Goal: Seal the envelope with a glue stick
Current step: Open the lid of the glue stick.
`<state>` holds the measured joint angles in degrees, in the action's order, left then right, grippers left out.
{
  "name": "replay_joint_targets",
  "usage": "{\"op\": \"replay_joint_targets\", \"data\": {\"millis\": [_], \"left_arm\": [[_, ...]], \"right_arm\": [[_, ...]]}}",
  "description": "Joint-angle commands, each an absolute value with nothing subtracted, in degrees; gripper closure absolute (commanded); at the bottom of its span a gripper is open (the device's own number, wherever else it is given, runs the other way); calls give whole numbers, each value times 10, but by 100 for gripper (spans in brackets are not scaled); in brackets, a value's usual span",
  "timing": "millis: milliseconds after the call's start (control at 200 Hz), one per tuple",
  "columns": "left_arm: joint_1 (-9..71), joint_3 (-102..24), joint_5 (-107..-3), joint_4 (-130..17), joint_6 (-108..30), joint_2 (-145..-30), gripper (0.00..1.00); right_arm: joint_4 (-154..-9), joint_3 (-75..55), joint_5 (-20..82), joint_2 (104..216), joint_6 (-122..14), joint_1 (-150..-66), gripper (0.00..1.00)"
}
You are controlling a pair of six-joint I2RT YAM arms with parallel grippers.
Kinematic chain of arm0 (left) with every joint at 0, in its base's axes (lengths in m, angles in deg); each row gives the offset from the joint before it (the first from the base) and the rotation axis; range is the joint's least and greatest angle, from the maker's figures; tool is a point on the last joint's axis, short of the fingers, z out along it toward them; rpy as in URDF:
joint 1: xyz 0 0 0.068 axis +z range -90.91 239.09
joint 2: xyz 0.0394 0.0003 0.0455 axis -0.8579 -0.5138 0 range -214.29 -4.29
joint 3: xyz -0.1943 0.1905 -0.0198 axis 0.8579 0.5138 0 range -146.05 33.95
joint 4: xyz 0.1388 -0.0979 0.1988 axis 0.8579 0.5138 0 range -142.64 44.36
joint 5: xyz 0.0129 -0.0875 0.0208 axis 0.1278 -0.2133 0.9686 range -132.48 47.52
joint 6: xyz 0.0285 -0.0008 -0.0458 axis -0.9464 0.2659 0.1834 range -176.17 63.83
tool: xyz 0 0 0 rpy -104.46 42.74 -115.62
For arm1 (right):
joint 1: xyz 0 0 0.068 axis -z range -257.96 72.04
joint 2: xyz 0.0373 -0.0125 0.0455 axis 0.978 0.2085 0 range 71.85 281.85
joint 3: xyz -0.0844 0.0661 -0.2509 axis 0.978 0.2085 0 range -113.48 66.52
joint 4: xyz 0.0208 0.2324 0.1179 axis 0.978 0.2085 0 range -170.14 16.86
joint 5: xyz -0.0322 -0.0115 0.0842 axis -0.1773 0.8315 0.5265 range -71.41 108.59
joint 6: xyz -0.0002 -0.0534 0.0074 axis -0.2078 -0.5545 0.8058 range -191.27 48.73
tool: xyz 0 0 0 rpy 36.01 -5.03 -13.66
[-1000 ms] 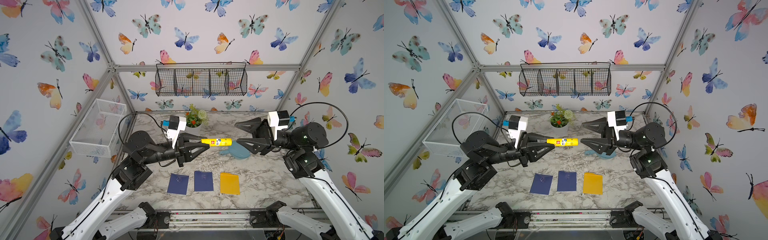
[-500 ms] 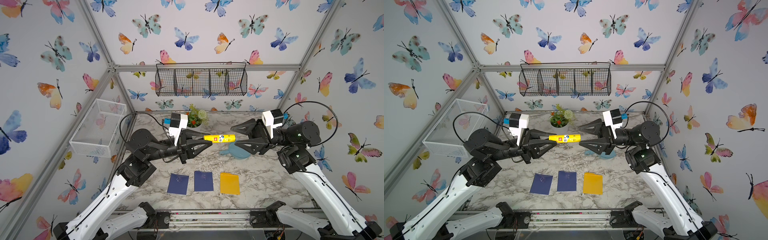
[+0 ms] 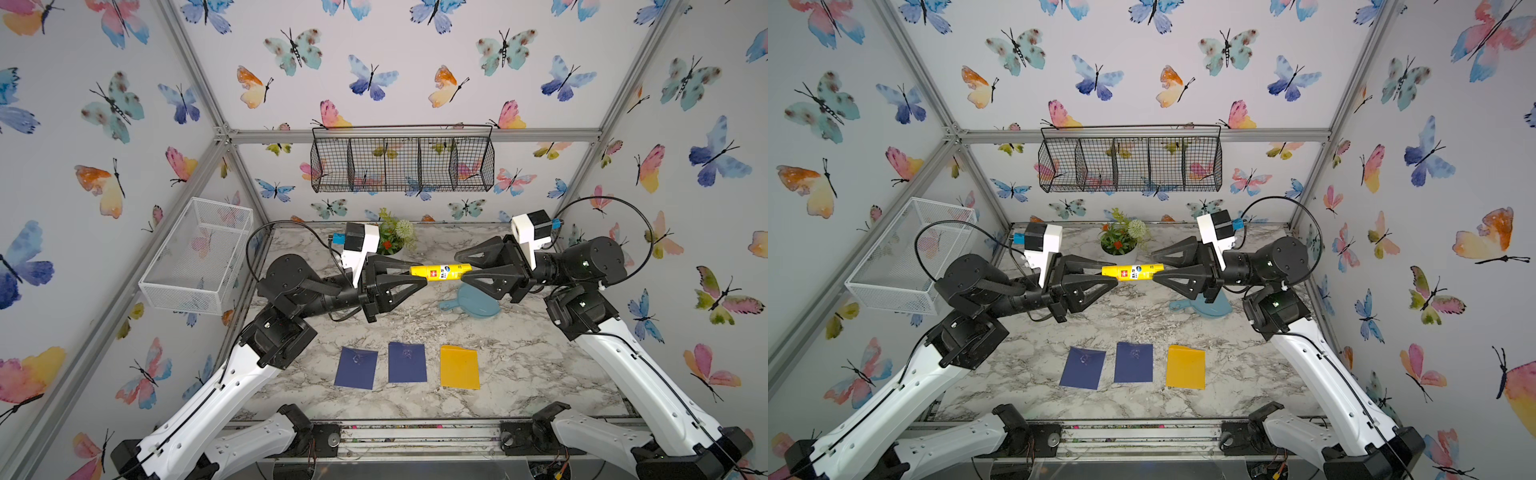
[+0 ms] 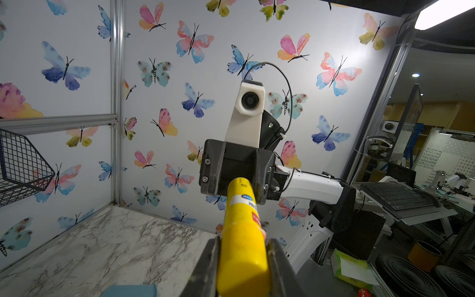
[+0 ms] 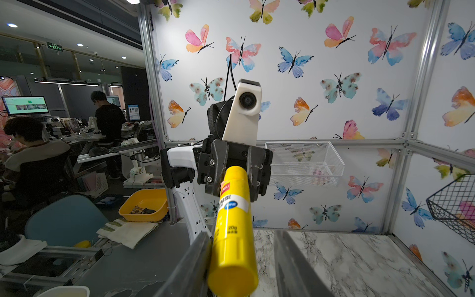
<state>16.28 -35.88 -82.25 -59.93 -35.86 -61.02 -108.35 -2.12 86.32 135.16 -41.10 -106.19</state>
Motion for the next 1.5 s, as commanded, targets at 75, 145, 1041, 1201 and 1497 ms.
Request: {"op": "replay_joint_targets", "data": {"millis": [75,145,1041,1201,1497], "left_arm": [[164,-376,-818,-639,-357,-617,98],[164,-378,-817,-638,-356,-622,98],[164,-399,-825,-646,-344,-651,99],[164,-400,-826,-646,-341,-651,99],[164,-403,-828,-638,-341,-651,99]], "right_arm": [[-1127,-13,871,1354,-384,-1065,57],[-1133,-12,870,1355,-379,-1065,57],[-1175,-13,866,1364,-340,-1074,64],[-1175,-12,862,1364,-338,-1075,68],[-1175,-12,860,1364,-337,-1077,73]]}}
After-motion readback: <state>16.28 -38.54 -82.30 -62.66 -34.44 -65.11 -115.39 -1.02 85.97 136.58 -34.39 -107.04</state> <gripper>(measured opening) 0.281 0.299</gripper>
